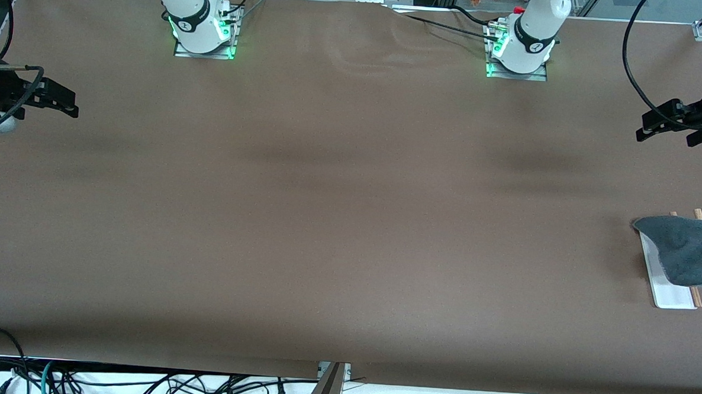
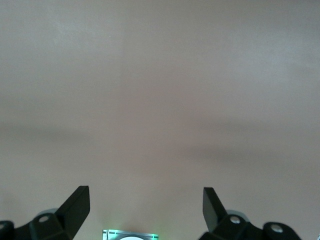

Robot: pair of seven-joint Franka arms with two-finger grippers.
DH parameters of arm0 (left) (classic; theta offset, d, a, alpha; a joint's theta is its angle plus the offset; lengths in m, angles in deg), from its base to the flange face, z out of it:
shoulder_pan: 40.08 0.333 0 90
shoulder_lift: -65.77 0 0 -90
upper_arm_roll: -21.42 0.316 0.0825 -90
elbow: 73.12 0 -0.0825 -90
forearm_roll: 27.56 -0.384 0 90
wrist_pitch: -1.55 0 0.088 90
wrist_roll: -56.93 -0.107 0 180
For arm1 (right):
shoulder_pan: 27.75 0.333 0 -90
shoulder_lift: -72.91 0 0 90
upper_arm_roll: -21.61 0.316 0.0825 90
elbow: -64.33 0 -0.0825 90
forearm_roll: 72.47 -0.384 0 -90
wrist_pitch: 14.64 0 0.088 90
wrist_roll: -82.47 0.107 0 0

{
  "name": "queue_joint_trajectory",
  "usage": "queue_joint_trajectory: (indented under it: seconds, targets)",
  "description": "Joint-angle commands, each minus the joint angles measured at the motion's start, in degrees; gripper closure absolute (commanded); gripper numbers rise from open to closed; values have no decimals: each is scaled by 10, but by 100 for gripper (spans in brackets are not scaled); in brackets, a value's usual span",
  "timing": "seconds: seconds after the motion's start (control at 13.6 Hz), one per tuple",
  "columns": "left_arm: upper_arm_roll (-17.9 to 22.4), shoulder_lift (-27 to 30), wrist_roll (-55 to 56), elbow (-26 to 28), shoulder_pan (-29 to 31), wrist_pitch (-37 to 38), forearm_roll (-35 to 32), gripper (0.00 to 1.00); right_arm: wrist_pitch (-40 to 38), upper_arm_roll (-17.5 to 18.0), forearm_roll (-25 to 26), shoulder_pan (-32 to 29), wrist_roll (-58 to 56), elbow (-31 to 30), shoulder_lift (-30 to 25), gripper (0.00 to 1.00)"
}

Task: Pass towel and hang on rack

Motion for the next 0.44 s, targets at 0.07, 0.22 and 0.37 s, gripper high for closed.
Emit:
queue_joint_trajectory:
  seconds: [0.07, 0.22, 0.37]
  targets:
    - [3, -18, 9, -24, -4, -4, -13, 0, -1, 0, 0, -4, -9, 12, 5, 0]
    - [3, -17, 13, -25, -4, -3, -13, 0, -1, 0, -1, -3, -9, 12, 5, 0]
    - [3, -17, 14, -22, -4, -3, -13, 0, -1, 0, -1, -4, -9, 13, 5, 0]
